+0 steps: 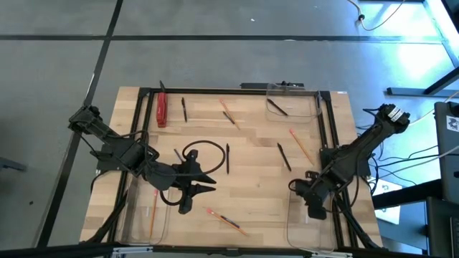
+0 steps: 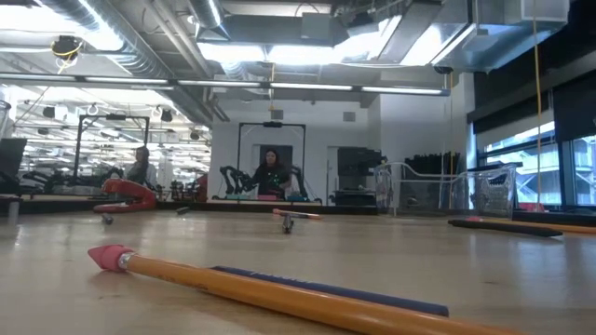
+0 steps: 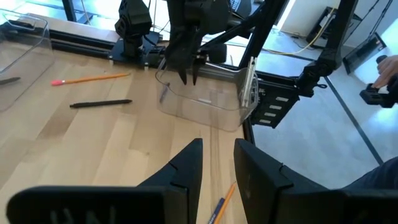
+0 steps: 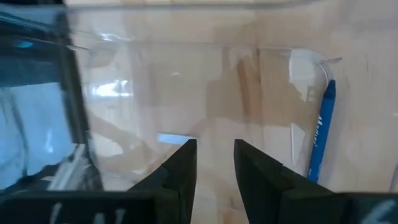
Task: Sort crayons/erasers/pens/pencils in bins
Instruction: Put the black pen into the top transparent bin
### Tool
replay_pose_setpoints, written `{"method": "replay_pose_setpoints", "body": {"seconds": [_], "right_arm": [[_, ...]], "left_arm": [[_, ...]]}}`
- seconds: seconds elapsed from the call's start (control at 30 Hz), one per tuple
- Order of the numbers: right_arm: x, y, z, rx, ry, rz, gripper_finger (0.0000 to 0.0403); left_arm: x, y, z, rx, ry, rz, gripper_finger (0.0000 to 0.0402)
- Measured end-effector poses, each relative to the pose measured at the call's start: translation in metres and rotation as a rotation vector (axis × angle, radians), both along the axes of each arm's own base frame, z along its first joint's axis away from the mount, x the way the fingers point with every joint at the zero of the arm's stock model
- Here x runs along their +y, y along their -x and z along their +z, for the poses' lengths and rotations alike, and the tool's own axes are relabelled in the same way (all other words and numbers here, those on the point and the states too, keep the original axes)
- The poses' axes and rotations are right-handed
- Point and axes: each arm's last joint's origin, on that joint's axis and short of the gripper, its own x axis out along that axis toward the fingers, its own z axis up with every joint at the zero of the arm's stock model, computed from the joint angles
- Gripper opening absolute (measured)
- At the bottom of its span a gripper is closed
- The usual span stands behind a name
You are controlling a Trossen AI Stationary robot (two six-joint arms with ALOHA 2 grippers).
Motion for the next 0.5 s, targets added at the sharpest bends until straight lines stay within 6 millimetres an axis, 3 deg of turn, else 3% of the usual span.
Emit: {"method": "replay_pose_setpoints", "body": {"seconds": [0.23, 0.5], "right_arm": [[0.007, -0.009, 0.041, -0.095, 0.012, 0.007, 0.0108], [0.002, -0.017, 0.103, -0.331, 0.180, -0.076, 0.0108]], "left_arm": [[0.002, 0.001, -0.002, 0.020, 0.028, 0.052, 0.0085], [0.003, 0.003, -0.006, 0.053, 0.039, 0.097, 0.0085]]}}
